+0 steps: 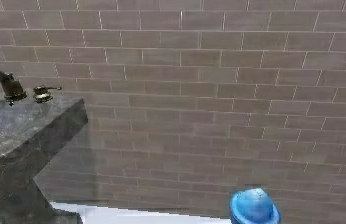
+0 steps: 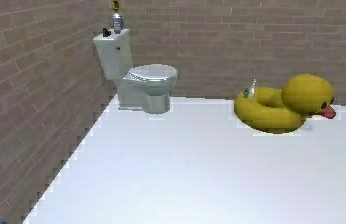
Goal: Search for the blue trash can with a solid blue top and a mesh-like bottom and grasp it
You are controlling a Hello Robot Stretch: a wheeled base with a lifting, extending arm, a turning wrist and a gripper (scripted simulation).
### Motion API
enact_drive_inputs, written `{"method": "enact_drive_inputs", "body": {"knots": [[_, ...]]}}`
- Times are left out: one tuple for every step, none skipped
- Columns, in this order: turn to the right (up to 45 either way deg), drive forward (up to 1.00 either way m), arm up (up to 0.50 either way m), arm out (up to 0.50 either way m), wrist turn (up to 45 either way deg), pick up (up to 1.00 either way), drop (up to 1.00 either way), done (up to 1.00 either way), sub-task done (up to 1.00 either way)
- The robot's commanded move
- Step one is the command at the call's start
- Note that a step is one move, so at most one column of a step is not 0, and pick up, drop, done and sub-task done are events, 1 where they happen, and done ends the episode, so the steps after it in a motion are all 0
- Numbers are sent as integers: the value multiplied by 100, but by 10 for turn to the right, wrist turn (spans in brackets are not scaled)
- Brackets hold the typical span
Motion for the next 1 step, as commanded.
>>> {"method": "enact_drive_inputs", "body": {"knots": [[-450, 0, 0, 0, 0, 0, 0, 0, 0]]}}
